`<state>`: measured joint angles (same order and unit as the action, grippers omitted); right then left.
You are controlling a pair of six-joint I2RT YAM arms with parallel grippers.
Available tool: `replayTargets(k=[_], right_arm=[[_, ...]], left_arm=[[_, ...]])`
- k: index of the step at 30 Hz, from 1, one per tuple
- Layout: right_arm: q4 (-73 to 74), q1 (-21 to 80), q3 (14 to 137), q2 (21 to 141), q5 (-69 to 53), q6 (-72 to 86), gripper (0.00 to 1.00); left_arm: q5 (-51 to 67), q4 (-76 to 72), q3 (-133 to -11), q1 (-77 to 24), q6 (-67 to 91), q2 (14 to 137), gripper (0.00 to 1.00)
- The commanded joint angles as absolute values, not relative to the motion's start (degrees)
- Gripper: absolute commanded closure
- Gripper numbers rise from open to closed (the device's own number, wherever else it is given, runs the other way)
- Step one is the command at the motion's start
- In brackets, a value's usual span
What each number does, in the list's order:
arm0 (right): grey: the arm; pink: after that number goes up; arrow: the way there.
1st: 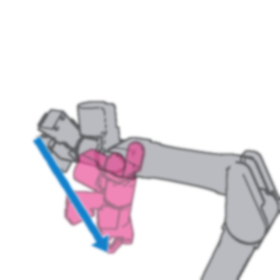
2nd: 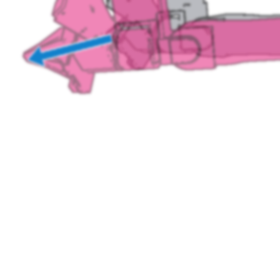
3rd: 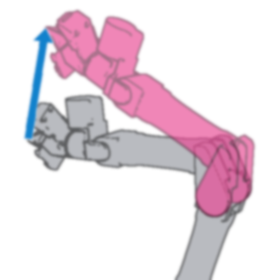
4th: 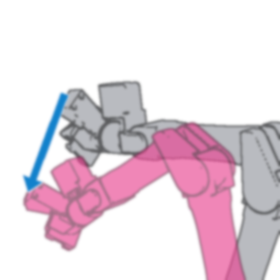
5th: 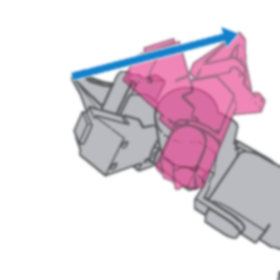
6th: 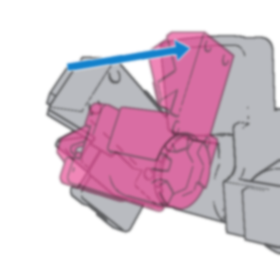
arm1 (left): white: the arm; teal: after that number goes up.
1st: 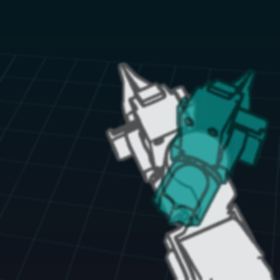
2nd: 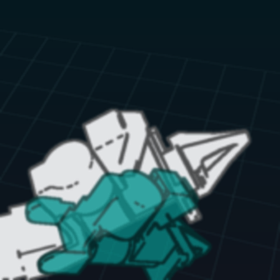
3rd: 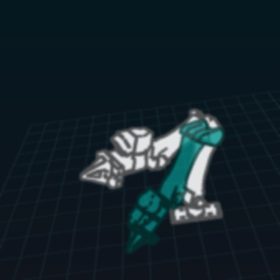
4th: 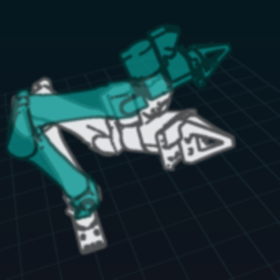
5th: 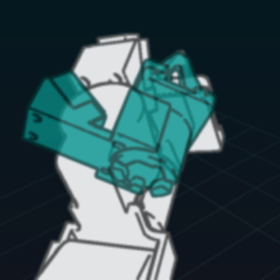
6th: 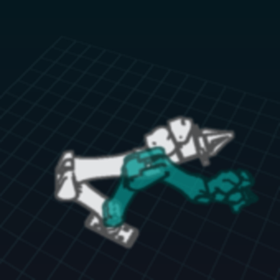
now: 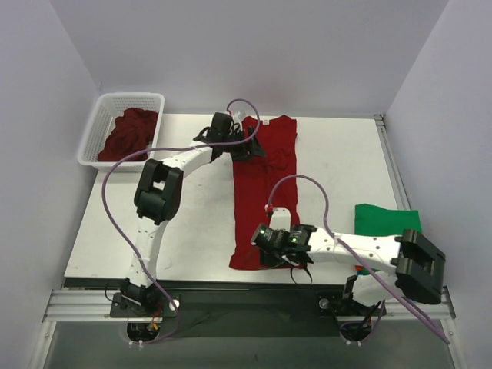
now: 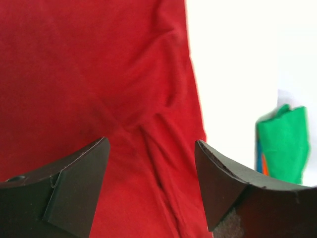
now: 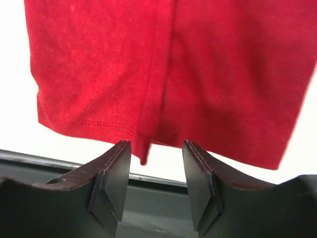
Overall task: Fold and stack the t-shirts
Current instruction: Rotate the tshirt 90 degrees, then grab the bottom of the folded rectangular tshirt with both arms
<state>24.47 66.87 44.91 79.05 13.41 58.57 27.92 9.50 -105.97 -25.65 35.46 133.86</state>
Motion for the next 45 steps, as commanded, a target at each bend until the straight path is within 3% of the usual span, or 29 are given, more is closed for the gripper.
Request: replayTargets(k=[1, 6, 10, 12, 18, 24, 32, 45], right_arm=[[25.31, 63.20, 39.76, 67.99, 13.02, 59.85, 0.53], [31.00, 57.66, 32.97, 53.81, 12.04, 61.43, 0.51], [37.69, 52.93, 30.33, 43.96, 11.60, 63.28, 0.53], [39.45, 50.90, 29.09, 40.63, 9.94, 63.11, 0.54], [39.82, 48.08, 27.51, 42.79, 7.21, 61.44, 0.54], [35.78, 46.41, 26.19, 44.82, 4.66, 59.68, 0.59], [32.35, 44.65, 23.12, 45.79, 3.25, 59.68, 0.59], [25.40, 44.30, 19.69, 50.35, 2.37, 60.20, 0.59]], left_arm=[[31.38, 3.35, -103.72, -24.44, 36.38, 123.51, 0.20], [27.00, 4.74, -93.62, -23.91, 38.58, 114.28, 0.22], [18.03, 9.39, -74.43, -24.52, 42.09, 99.81, 0.39], [14.53, 9.84, -67.36, -25.48, 42.01, 94.60, 0.42], [9.15, 13.80, -45.73, -33.46, 40.96, 77.27, 0.45], [13.97, 7.92, -32.71, -39.37, 41.92, 67.95, 0.42], [14.34, 2.99, -30.50, -47.46, 42.36, 70.66, 0.41], [13.09, 0.79, -31.64, -50.01, 41.48, 76.55, 0.43]])
